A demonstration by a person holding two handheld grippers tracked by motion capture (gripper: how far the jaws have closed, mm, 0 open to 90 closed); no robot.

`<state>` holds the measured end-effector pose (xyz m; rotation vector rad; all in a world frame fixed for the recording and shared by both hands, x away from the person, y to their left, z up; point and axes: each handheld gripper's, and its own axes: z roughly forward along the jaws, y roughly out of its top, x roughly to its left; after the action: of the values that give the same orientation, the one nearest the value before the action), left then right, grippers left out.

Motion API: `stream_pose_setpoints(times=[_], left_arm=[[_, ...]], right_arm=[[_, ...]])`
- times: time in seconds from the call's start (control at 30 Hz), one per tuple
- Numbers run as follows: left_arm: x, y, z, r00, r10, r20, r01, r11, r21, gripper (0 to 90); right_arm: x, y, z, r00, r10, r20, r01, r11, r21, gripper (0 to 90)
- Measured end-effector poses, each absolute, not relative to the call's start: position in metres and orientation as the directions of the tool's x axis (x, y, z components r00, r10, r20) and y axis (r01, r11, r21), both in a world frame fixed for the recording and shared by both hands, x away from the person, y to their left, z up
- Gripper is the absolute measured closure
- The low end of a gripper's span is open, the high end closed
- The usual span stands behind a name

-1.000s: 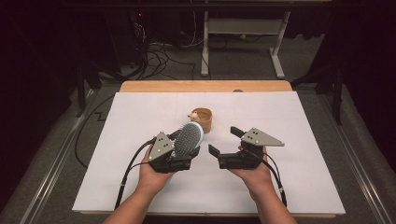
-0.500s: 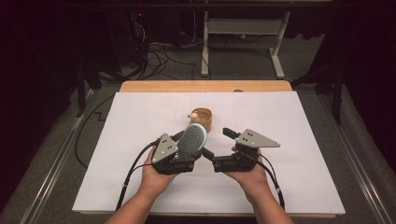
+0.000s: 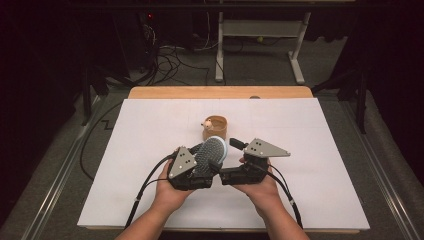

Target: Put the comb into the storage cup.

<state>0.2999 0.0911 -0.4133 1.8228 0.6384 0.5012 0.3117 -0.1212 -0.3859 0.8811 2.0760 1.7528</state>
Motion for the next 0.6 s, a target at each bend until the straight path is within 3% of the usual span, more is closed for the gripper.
stream_pose_setpoints(times=[0.33, 0.6], left_arm=[[0.2992, 0.0898, -0.4133, 0.767, 0.640, 0.036, 0.180, -0.268, 0.946, 20.1], [0.2994, 0.0904, -0.4130, 0.766, 0.642, 0.036, 0.179, -0.267, 0.947, 20.1]], right_arm=[[0.3137, -0.1205, -0.3873, -0.773, 0.606, 0.188, 0.273, 0.051, 0.961, 14.6], [0.3166, -0.1178, -0.3895, -0.770, 0.602, 0.211, 0.290, 0.035, 0.956, 18.1]])
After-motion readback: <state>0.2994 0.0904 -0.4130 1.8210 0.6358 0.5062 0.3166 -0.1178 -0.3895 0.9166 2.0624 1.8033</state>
